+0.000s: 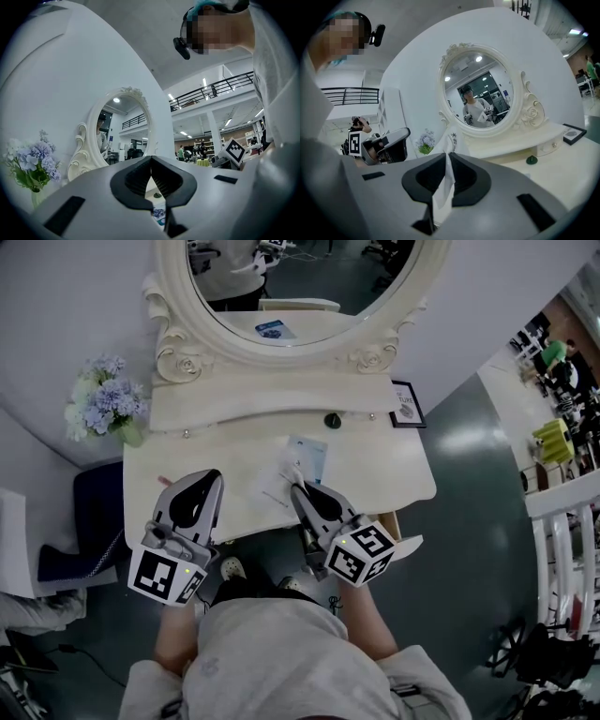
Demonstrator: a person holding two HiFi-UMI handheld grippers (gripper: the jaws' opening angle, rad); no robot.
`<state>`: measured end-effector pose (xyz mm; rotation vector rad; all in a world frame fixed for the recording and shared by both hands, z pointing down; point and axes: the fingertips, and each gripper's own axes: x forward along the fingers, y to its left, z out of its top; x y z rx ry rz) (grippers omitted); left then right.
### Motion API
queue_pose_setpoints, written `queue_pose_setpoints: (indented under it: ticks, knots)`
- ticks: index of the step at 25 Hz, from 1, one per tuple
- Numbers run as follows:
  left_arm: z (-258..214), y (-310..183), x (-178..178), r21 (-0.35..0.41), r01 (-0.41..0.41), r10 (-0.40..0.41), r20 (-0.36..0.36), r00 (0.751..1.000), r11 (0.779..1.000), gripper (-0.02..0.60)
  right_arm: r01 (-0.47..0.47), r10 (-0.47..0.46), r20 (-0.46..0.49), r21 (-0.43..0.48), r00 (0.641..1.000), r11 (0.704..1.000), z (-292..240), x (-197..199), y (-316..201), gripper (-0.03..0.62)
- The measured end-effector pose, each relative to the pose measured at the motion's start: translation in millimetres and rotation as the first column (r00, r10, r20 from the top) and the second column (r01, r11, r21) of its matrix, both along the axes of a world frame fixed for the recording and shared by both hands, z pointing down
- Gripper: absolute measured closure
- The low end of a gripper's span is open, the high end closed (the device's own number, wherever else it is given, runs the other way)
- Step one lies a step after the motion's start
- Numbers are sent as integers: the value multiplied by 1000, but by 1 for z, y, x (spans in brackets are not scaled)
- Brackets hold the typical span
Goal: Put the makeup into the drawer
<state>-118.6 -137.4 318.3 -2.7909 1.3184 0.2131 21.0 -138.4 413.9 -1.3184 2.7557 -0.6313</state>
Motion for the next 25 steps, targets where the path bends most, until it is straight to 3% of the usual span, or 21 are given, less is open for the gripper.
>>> queue_pose_setpoints:
  ticks: [10,25]
  knots:
    - [-6,22,30,14,0,0,2,1000,1000,568,-9,8,18,35,1000,999,-10,34,21,557]
    - [-4,46,87,9,-17,17,4,1000,1000,568,-62,62,-60,-11,996,998,31,111,51,557]
